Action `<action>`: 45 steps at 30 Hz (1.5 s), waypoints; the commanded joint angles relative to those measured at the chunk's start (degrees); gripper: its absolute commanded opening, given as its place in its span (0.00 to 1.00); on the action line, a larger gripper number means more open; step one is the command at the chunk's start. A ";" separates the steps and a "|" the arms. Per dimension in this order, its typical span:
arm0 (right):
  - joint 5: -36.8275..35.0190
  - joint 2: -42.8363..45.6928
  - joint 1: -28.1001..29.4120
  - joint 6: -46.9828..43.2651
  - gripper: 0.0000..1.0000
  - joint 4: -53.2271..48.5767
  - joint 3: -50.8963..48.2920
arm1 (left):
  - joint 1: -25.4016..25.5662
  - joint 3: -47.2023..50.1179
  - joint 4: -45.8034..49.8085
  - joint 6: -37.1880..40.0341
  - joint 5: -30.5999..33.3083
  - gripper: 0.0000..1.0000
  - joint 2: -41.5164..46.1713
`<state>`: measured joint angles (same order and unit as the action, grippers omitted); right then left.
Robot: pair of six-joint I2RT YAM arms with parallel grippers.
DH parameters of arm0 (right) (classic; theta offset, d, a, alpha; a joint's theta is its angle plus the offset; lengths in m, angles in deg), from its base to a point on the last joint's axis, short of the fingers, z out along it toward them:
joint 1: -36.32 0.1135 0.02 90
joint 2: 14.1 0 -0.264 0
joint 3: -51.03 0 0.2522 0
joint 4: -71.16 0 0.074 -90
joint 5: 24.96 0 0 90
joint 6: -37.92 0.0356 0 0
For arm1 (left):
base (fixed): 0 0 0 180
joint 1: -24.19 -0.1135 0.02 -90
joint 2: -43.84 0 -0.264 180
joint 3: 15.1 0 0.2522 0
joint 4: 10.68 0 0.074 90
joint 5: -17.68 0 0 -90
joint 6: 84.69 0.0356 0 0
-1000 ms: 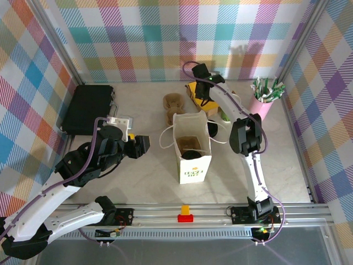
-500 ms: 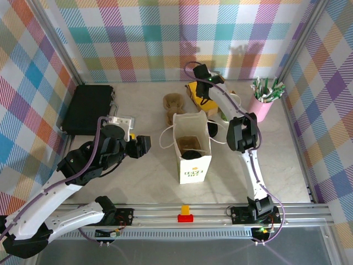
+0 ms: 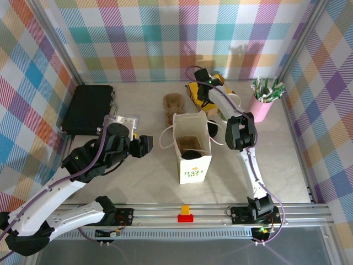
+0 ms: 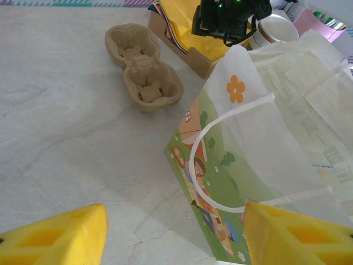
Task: Pack the takeout coffee
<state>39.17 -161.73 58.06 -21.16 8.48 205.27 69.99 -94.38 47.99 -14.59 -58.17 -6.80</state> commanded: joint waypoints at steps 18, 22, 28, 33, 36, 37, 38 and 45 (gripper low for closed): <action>3.70 -3.66 -0.30 1.95 0.55 -0.03 3.39 | -0.54 -1.37 -0.38 2.37 1.36 0.66 0.90; 4.40 -4.37 -0.38 1.97 0.52 -0.23 3.57 | -0.54 -1.37 -0.43 2.41 1.46 0.66 1.24; 6.76 -4.53 -0.51 1.73 0.36 -0.29 3.56 | -0.48 -1.37 -0.43 2.66 1.49 0.66 1.73; 7.32 -2.48 -0.66 1.34 0.23 0.27 3.57 | -0.52 -1.63 -0.34 2.77 1.32 0.66 1.45; 7.41 -0.86 -0.78 0.90 0.21 0.59 3.82 | -0.54 -1.70 -0.32 2.83 1.15 0.66 1.43; 7.50 -0.34 -0.75 0.63 0.20 0.58 4.00 | -0.54 -1.72 -0.43 2.84 1.14 0.66 1.43; 7.50 0.16 -0.77 0.50 0.19 0.67 4.09 | -0.53 -1.72 -0.43 2.76 1.19 0.66 1.41; 7.85 3.31 -0.99 -0.19 0.13 0.76 4.88 | -0.53 -2.16 -0.30 2.76 1.06 0.66 1.35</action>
<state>46.25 -162.96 57.27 -20.38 8.52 207.81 69.99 -94.40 48.01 -13.02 -57.71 -5.81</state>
